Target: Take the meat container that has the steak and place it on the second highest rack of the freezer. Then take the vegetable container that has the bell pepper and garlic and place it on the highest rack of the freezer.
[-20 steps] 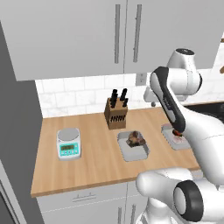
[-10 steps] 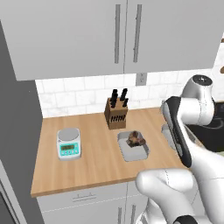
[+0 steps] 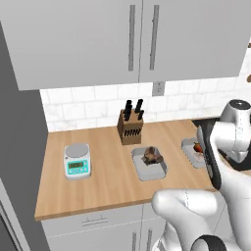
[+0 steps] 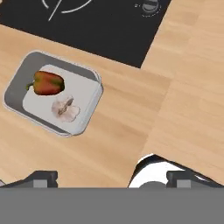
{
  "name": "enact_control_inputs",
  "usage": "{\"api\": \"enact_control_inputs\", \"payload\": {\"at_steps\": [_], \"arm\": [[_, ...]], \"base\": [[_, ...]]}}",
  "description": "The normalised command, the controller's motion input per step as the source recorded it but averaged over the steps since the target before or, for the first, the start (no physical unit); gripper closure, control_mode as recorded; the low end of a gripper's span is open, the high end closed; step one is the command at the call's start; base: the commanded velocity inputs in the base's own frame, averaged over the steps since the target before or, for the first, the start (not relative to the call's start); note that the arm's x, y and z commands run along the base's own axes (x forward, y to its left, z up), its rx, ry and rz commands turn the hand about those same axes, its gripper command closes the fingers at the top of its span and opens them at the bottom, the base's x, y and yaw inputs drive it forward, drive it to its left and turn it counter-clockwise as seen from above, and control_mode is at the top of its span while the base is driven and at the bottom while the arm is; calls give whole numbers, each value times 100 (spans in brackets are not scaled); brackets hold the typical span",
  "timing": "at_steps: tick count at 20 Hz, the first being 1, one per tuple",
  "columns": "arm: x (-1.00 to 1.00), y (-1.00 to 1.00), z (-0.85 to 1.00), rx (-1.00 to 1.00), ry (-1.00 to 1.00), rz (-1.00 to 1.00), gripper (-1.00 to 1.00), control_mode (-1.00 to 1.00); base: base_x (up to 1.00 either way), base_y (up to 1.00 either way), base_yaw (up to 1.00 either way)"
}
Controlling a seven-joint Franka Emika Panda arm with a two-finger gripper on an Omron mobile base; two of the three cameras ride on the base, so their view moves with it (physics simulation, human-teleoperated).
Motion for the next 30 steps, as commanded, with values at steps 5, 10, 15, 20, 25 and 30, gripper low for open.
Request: {"api": "enact_control_inputs", "payload": {"at_steps": [5,10,15,20,25,30], "arm": [[14,-75,-5,26,3,-14,-100,-100],[33,-23,-43,31,0,-9,-100,-100],[44,0,-50,10,1,-3,-100,-100],[44,9,-47,0,0,-5,-100,-100],[16,2,-34,0,0,-4,-100,-100],[6,1,-36,0,0,-2,-100,-100]], "base": [[0,0,0],[0,0,0],[0,0,0],[0,0,0],[0,0,0],[0,0,0]]}}
